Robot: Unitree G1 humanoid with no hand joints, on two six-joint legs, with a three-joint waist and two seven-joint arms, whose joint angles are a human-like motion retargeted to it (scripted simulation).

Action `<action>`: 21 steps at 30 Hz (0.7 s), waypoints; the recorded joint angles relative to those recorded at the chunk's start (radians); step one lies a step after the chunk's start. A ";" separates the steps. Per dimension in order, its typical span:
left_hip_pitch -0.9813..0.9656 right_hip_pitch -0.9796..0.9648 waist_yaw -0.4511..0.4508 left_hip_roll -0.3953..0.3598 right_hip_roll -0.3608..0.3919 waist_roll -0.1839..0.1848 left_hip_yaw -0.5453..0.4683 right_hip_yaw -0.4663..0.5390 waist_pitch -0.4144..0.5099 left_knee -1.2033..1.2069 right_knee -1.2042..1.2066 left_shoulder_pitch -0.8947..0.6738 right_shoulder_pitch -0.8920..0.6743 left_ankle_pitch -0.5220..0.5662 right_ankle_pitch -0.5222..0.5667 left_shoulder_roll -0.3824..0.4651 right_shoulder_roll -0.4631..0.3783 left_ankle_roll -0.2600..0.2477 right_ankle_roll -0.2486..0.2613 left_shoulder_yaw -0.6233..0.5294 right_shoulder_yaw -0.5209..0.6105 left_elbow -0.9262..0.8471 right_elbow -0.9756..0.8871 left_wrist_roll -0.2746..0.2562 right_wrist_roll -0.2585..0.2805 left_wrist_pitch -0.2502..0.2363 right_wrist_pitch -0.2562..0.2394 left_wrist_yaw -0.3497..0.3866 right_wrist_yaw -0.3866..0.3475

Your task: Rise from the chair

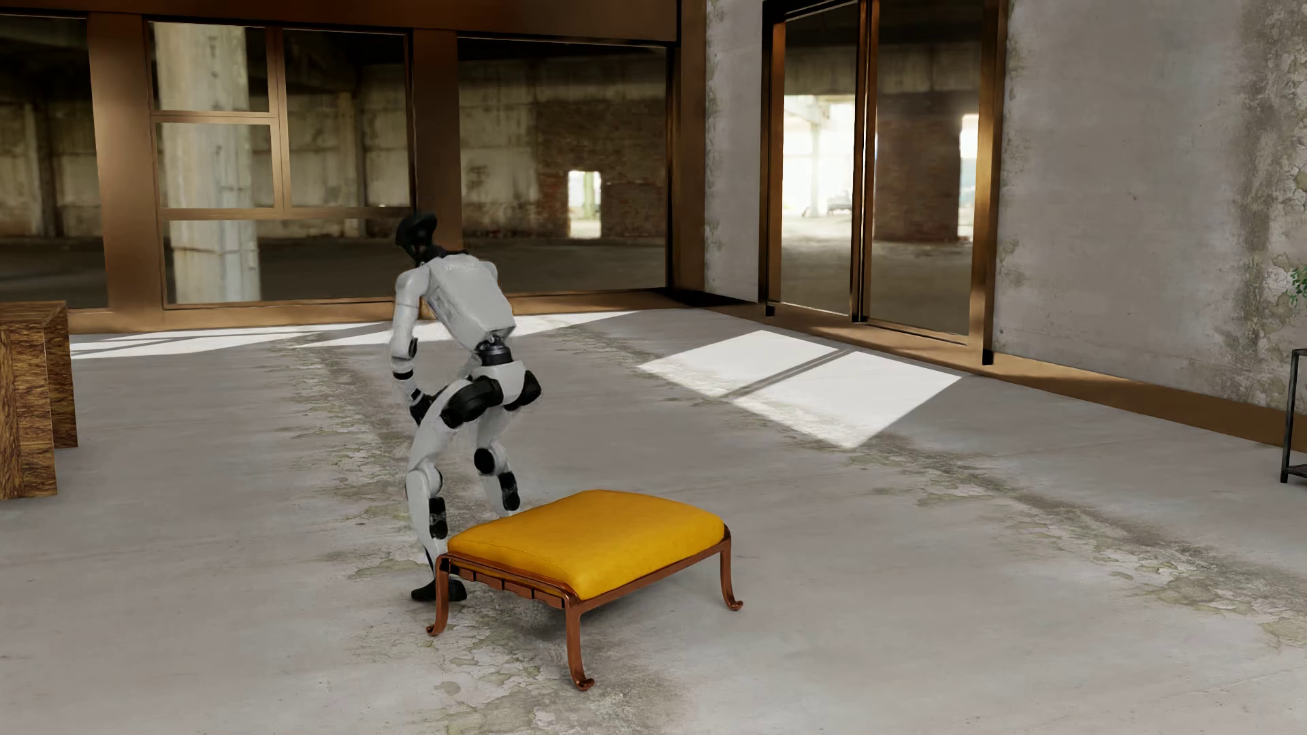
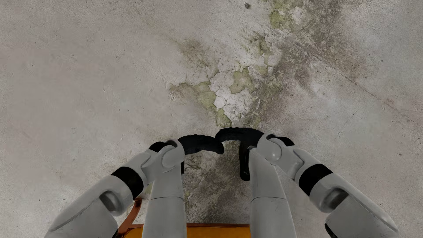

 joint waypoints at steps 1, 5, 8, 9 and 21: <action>0.085 0.089 0.002 -0.006 0.010 -0.007 0.018 -0.013 -0.041 -0.104 -0.109 0.047 0.045 0.029 0.031 -0.044 0.046 0.011 -0.014 0.043 -0.032 0.072 0.096 -0.026 0.015 0.053 0.044 0.006 -0.006; 0.432 0.464 0.010 -0.044 0.049 -0.023 0.098 -0.054 -0.232 -0.503 -0.546 0.285 0.282 0.131 0.147 -0.075 0.105 0.053 -0.057 0.196 -0.182 0.179 0.273 -0.138 0.126 0.166 0.171 -0.046 0.003; 0.648 0.700 0.012 -0.066 0.066 -0.027 0.148 -0.087 -0.395 -0.737 -0.807 0.481 0.471 0.169 0.197 -0.013 0.073 0.063 -0.071 0.305 -0.264 0.127 0.289 -0.155 0.164 0.135 0.160 -0.072 -0.005; 0.713 0.750 0.014 -0.069 0.071 -0.029 0.169 -0.100 -0.443 -0.811 -0.848 0.535 0.523 0.181 0.191 0.004 0.067 0.059 -0.072 0.347 -0.307 0.125 0.301 -0.157 0.166 0.127 0.154 -0.072 -0.013; 0.939 1.010 0.041 -0.067 0.061 -0.053 0.219 -0.155 -0.613 -0.843 -0.934 0.705 0.701 0.095 0.122 -0.001 0.108 0.047 -0.040 0.525 -0.475 0.352 0.418 -0.207 0.229 0.192 0.177 0.022 -0.041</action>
